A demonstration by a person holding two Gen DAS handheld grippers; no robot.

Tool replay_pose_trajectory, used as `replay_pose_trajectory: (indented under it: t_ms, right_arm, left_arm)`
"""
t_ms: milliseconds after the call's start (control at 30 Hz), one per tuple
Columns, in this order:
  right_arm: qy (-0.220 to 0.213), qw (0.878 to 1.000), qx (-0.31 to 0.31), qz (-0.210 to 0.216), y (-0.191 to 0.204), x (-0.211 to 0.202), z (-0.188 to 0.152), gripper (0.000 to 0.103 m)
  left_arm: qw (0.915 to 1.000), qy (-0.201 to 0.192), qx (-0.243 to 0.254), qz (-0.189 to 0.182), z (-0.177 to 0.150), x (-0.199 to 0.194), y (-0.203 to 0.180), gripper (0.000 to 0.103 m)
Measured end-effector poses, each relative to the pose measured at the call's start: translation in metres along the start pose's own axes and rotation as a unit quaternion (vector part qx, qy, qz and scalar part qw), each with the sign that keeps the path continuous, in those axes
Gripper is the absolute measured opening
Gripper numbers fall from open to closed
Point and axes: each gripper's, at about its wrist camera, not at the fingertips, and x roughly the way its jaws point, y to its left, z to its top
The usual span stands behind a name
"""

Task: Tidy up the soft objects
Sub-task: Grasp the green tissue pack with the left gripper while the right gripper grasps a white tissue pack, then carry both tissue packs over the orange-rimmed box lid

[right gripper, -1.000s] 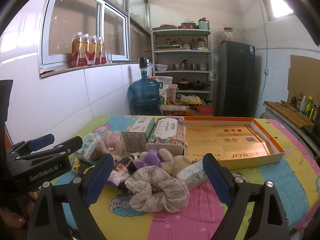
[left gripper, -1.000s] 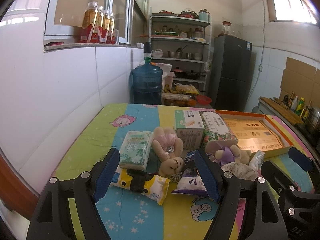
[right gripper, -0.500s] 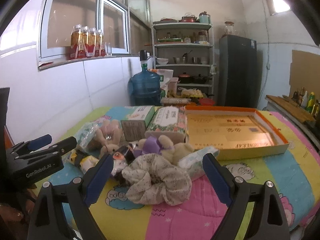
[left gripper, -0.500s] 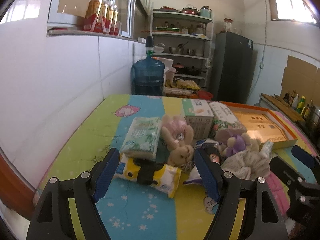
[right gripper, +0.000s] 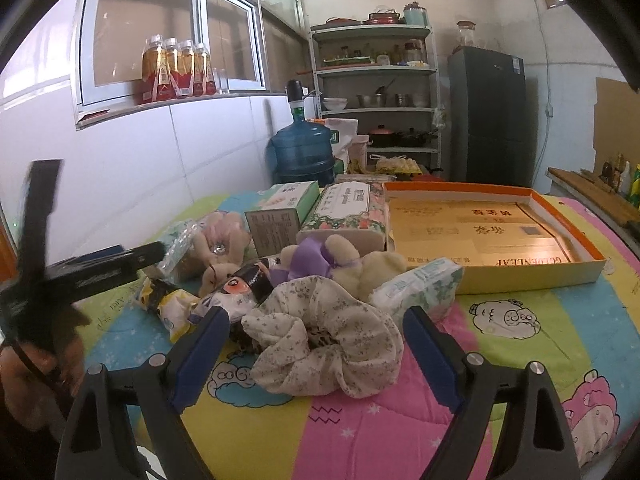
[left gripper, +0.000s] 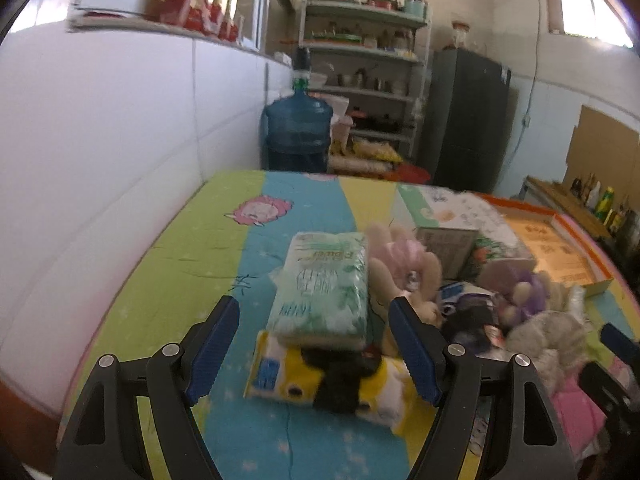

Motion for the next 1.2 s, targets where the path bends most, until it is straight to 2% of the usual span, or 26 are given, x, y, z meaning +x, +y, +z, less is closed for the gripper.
replay_pose_trajectory:
  t_ms: [267,333,433,533,633,800,1033,1100,1200]
  right_arm:
    - [0.010,1.000,0.022,-0.001,-0.016,0.007,0.002,0.089]
    - [0.011,1.000,0.027,-0.004,-0.020,0.007,0.002,0.089]
    - [0.008,0.999,0.040,-0.019,-0.030,0.007,0.003,0.089]
    - [0.000,0.997,0.064,-0.035,-0.046,0.005,0.004,0.089]
    - [-0.002,0.995,0.087,-0.049,-0.061,0.007,0.008,0.089]
    - [-0.004,0.992,0.117,-0.045,-0.075,0.018,0.021,0.089]
    - [0.069,0.986,0.150,-0.018,-0.088,0.054,0.010,0.088]
    - [0.081,0.983,0.162,-0.003,-0.093,0.059,0.004,0.079]
    - [0.086,0.982,0.166,0.014,-0.096,0.060,0.000,0.059]
  left_arm:
    - [0.9990,0.042,-0.012,-0.011,0.005,0.038,0.005,0.078]
    - [0.9985,0.045,-0.020,-0.021,0.005,0.043,0.007,0.072]
    - [0.9973,0.053,-0.031,-0.040,0.005,0.049,0.011,0.052]
    - [0.9966,0.038,-0.048,-0.056,0.002,0.048,0.014,0.050]
    - [0.9973,0.013,-0.055,-0.048,0.002,0.038,0.017,0.049]
    - [0.9983,-0.027,-0.041,-0.032,0.006,0.013,0.011,0.049]
    - [0.9980,-0.033,-0.034,-0.042,0.004,-0.004,0.004,0.049]
    - [0.9977,-0.031,-0.037,-0.046,0.004,-0.003,0.004,0.049]
    - [0.9975,-0.029,-0.039,-0.052,0.001,-0.004,0.005,0.049]
